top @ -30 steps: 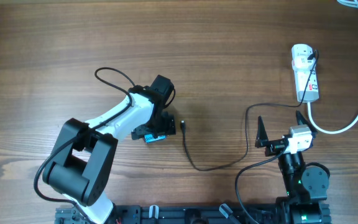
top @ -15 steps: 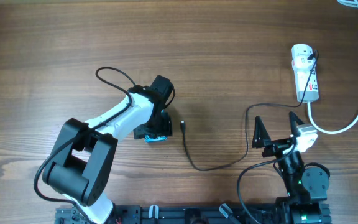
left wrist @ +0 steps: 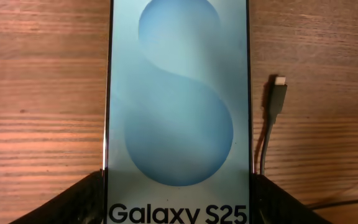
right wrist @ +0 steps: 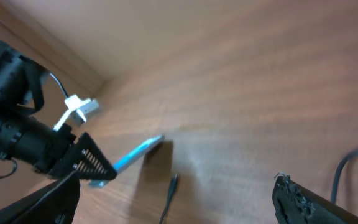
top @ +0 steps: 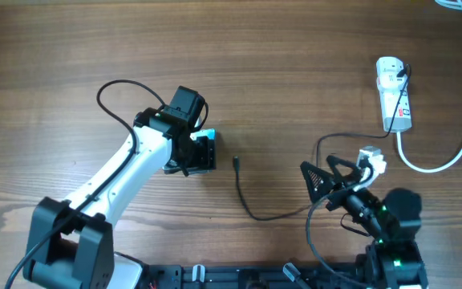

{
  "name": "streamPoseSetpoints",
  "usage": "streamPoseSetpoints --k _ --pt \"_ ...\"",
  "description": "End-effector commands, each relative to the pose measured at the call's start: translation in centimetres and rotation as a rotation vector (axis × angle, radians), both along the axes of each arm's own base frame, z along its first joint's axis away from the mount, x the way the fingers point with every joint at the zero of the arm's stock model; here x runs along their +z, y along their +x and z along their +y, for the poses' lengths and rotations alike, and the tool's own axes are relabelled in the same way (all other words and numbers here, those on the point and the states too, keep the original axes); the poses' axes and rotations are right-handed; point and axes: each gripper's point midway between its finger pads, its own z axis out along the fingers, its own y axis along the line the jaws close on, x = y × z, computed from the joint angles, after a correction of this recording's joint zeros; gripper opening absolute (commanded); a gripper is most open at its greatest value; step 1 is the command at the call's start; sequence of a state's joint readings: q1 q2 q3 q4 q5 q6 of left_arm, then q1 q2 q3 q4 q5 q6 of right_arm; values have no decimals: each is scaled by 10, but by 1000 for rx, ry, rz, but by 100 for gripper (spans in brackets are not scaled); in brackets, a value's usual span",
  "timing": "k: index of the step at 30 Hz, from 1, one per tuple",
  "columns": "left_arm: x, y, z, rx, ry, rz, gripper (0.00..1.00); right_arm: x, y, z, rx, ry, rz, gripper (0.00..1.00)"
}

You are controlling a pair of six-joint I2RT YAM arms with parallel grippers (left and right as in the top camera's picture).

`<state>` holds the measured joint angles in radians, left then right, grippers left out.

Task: Plug charger to phone and switch on socket

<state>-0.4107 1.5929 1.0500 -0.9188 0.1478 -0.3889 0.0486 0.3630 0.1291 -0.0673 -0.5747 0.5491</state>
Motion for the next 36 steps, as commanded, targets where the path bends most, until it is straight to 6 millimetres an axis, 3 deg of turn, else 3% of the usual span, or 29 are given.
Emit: streamPoseSetpoints --k 1,6,8,14,15,16,22,23,25,28,30,33,36 --pt "-23 -12 -3 -35 12 52 68 -3 0 5 23 55 80 100" --pt "-46 -19 1 18 9 50 66 -14 3 0 -24 63 141 100" --pt "-53 -15 -1 48 -8 22 68 -18 9 -9 -100 83 172 99" --pt "-69 -10 0 77 -12 -23 70 -27 4 -9 -117 117 245 100" --pt "-71 -10 1 79 -3 -19 81 -29 3 -9 -116 117 255 100" --pt "-73 -9 1 81 -3 -20 100 -31 2 -8 -109 118 264 100" --pt "-59 9 -3 93 -21 -56 100 -23 -1 0 -47 108 228 100" --pt "-48 20 -3 106 -25 -65 100 -17 -1 1 -35 99 214 99" --pt "-6 51 -1 146 -40 -101 100 7 3 1 -19 55 192 99" --pt "32 78 5 208 -63 -150 99 25 9 -2 2 -47 261 100" --pt "30 81 11 238 -47 -148 99 22 9 -3 64 -160 363 100" --pt "9 80 12 245 -18 -95 99 4 9 -22 102 -372 637 99" --pt "-16 77 12 244 9 -31 100 -13 24 -17 150 -347 789 100"
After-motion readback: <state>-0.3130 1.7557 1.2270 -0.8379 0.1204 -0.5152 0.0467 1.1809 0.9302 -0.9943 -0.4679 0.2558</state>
